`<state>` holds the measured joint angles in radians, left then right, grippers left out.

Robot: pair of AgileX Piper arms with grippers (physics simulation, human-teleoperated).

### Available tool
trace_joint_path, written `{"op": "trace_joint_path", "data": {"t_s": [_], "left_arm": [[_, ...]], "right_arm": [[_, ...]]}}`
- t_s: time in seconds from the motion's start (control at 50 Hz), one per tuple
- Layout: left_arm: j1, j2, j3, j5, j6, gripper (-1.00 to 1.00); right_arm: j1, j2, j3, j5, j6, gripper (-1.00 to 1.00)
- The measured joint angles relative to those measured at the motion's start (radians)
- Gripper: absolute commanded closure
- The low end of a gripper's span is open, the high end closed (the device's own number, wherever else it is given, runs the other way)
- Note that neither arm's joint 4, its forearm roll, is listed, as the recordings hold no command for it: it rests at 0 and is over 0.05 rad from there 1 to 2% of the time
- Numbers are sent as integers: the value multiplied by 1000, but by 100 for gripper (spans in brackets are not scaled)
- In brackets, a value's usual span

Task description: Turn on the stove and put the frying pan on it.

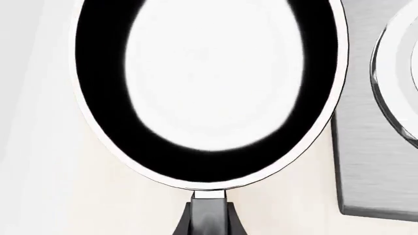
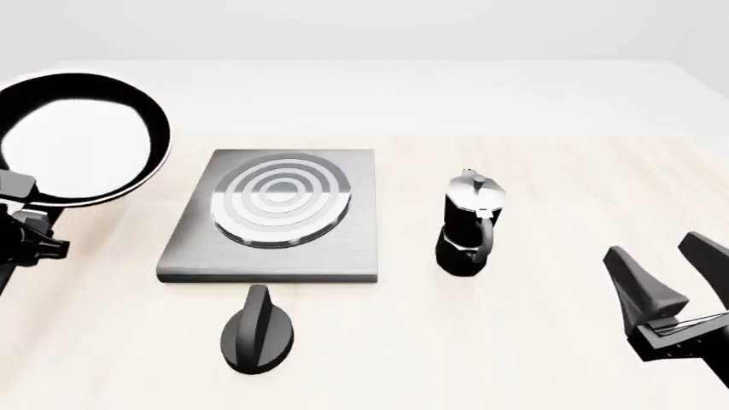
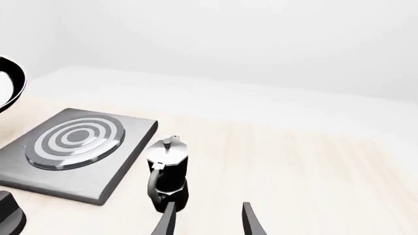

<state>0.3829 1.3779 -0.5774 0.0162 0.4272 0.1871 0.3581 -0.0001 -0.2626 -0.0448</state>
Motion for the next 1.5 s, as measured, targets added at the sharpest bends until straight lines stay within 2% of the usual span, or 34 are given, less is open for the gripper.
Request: {"op": "trace_joint_path", "data": {"t_s": [0.4, 0.84, 1.0, 1.18, 1.5], "left_arm": [[-175, -220, -71, 273, -44, 100], [-432, -321, -158, 494, -201, 100], [-526, -345, -169, 547, -259, 100], [-603, -355, -154, 578, -286, 100], [-655, -294, -107, 546, -257, 100]], "right_arm": [[-3, -53, 0, 44, 3, -100], [-19, -162, 0, 141, 14, -100], [-24, -203, 0, 179, 17, -100], [-28, -234, 0, 206, 19, -100], [-30, -249, -1, 217, 23, -100]]}}
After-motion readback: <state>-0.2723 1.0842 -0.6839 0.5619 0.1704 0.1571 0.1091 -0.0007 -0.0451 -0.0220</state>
